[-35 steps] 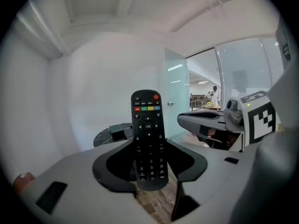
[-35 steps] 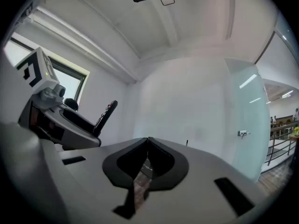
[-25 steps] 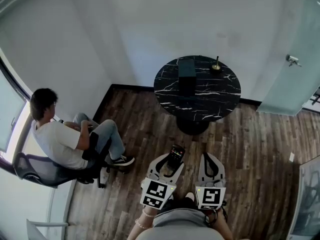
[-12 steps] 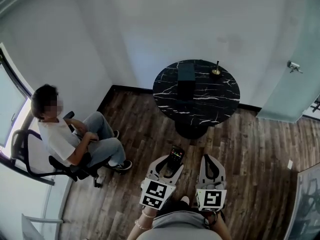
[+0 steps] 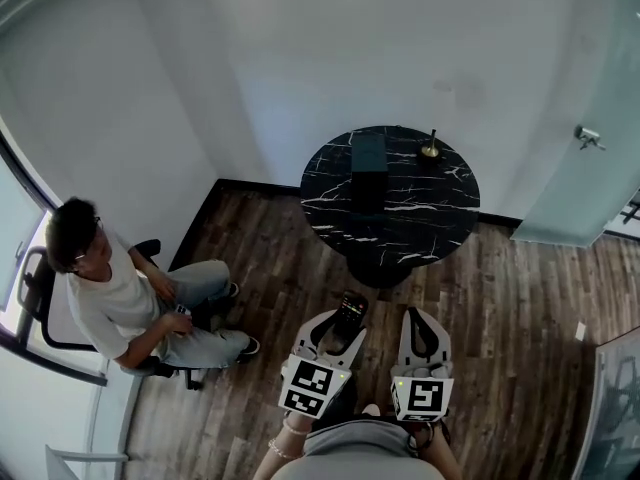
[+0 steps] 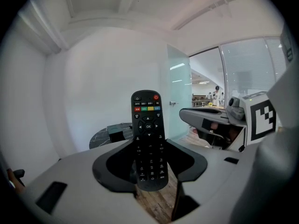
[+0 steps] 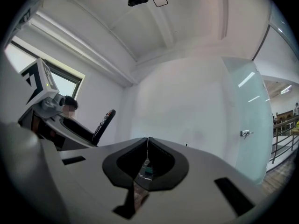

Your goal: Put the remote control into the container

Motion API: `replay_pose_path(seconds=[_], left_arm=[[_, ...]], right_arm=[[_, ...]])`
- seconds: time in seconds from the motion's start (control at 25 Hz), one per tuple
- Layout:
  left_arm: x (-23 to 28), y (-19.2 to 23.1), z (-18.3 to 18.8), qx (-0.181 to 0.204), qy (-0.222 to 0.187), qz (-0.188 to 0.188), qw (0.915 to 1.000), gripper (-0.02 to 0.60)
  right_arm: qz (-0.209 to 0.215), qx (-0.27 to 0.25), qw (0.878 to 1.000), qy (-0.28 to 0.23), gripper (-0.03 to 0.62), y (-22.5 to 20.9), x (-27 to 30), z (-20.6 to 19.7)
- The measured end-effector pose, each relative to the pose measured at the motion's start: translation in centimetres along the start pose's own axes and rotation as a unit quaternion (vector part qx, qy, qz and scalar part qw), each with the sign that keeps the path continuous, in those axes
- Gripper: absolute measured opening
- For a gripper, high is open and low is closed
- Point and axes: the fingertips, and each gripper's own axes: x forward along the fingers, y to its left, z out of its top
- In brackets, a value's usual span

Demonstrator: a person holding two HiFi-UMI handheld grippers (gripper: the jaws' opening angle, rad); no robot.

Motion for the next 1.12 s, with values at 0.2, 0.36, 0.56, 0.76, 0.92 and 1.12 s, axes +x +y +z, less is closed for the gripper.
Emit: replay_pose_path(seconds=[0.2, 0.36, 0.56, 0.76, 0.92, 1.12], left_arm=[[2.9, 3.4, 1.3, 0.012, 0.0, -0.024, 0.9996, 0.218], [5.0, 6.1, 2.2, 0.018, 0.003, -0.04, 0.999, 0.218], [7.0, 9.1, 2.6, 0.022, 0.007, -0.06, 0.9979, 0.218], [8.5, 11.6, 2.6, 0.027, 0.012, -0.079, 0.9964, 0.218], [9.4, 13.1, 2.9, 0.028, 0.015, -0.093, 0.9952, 0.218], [10.6, 14.5, 2.8, 0.023, 0.02, -0.097, 0.9948, 0.218]], right_arm=[[-0.01, -0.006, 1.0, -0.003, 0.013, 0.4, 4.4, 0.1], [-0.017, -0.006, 1.0, -0.003, 0.013, 0.9, 8.0, 0.5], [-0.035, 0.006, 0.999, -0.003, 0.014, 1.6, 11.5, 0.6], [-0.054, 0.009, 0.998, 0.011, 0.013, 2.0, 13.9, -0.3], [-0.065, 0.01, 0.998, 0.019, 0.013, 2.3, 15.5, -0.6], [-0.071, 0.015, 0.997, 0.023, 0.012, 2.3, 17.0, -0.9]])
